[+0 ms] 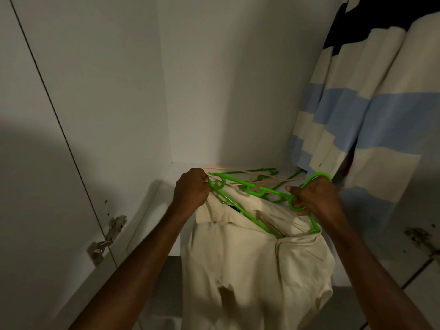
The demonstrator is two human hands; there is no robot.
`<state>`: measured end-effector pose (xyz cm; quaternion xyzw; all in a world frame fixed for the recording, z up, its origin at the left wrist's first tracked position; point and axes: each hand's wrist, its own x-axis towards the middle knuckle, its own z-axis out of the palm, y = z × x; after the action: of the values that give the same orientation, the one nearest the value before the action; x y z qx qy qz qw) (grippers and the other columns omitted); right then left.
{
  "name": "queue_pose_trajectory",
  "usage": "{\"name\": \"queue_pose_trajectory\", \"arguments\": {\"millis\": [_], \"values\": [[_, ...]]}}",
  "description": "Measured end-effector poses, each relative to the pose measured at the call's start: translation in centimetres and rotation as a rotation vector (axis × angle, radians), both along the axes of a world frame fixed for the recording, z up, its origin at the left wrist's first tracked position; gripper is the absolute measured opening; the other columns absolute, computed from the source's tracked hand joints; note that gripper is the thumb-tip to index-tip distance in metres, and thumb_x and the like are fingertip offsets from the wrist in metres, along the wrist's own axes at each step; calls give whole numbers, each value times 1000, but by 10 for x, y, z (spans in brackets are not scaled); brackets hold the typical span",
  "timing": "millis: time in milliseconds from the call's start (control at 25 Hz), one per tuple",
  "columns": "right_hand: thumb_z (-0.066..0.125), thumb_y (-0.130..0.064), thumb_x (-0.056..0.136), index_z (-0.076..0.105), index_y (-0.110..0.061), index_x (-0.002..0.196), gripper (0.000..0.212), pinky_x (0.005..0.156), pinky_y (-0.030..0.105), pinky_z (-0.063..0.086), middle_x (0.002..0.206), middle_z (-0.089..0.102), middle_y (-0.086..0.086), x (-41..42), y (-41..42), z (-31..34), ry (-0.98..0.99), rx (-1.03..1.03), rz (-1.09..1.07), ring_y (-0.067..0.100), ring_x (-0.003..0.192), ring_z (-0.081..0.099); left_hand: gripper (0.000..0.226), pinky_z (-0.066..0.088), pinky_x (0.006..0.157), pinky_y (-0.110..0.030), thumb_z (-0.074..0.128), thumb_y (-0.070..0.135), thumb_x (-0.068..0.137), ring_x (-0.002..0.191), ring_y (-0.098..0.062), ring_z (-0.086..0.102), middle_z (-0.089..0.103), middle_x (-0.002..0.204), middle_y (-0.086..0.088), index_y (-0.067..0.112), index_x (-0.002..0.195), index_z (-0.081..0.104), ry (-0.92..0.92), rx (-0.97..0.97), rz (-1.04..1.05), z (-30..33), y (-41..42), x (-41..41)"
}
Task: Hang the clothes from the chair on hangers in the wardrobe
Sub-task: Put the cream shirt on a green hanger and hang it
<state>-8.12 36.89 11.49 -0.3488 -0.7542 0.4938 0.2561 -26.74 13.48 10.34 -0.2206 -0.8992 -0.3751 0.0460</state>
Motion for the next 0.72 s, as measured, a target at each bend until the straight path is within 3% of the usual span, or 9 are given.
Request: {"name": "queue_pose_trajectory", "arguments": {"millis": [80,160,280,360,480,520,640,720], "values": [[85,-14,82,64,12,70,36,60,61,60,70,68,30,-1,3,-4,-14,23,-2,40,60,69,5,58,69,-40,67,10,85,71,-27,64,63,79,-13,5,84,68,-376,318,-58,-7,4,-10],[86,-17,81,64,11,68,37,61,65,59,69,68,30,-4,7,-7,-33,31,-3,46,64,70,8,49,56,-31,66,2,85,58,-23,58,58,72,-16,2,77,63,-633,545,-1,-10,8,-12],[85,-45,63,65,9,65,58,57,61,59,62,67,26,-11,19,-16,-80,143,16,45,59,69,33,32,57,-31,73,9,81,57,-19,43,44,61,-5,11,59,49,-429,520,77,-18,15,-16],[77,-51,54,64,3,61,56,57,58,59,58,67,20,-17,41,-30,-70,176,3,40,56,69,40,28,54,-29,78,15,81,51,-14,37,40,50,2,6,51,53,-265,458,18,-13,14,-13],[86,-39,63,64,4,66,48,62,58,61,58,68,19,-10,24,-12,-50,72,-49,37,56,70,10,40,58,-23,79,10,81,58,-11,54,63,63,-5,0,77,78,-248,418,-119,-3,10,-11],[89,-30,71,64,6,67,44,62,57,62,57,67,20,-9,17,-7,-35,6,-44,35,52,69,10,45,62,-22,78,5,81,63,-13,60,68,73,-9,-2,87,79,-364,455,-159,0,7,-12],[83,-16,84,62,8,67,35,45,33,59,61,65,23,-7,8,-2,-46,-98,-23,22,39,63,19,57,74,-35,65,2,87,74,-26,68,71,93,-18,-5,102,72,-930,659,-242,2,0,-19],[83,-17,84,63,8,67,36,41,29,55,64,66,25,-6,8,-3,-31,-87,-34,21,39,62,20,57,80,-37,61,7,85,80,-29,68,71,94,-17,0,101,70,-1127,783,-318,2,-5,-21]]}}
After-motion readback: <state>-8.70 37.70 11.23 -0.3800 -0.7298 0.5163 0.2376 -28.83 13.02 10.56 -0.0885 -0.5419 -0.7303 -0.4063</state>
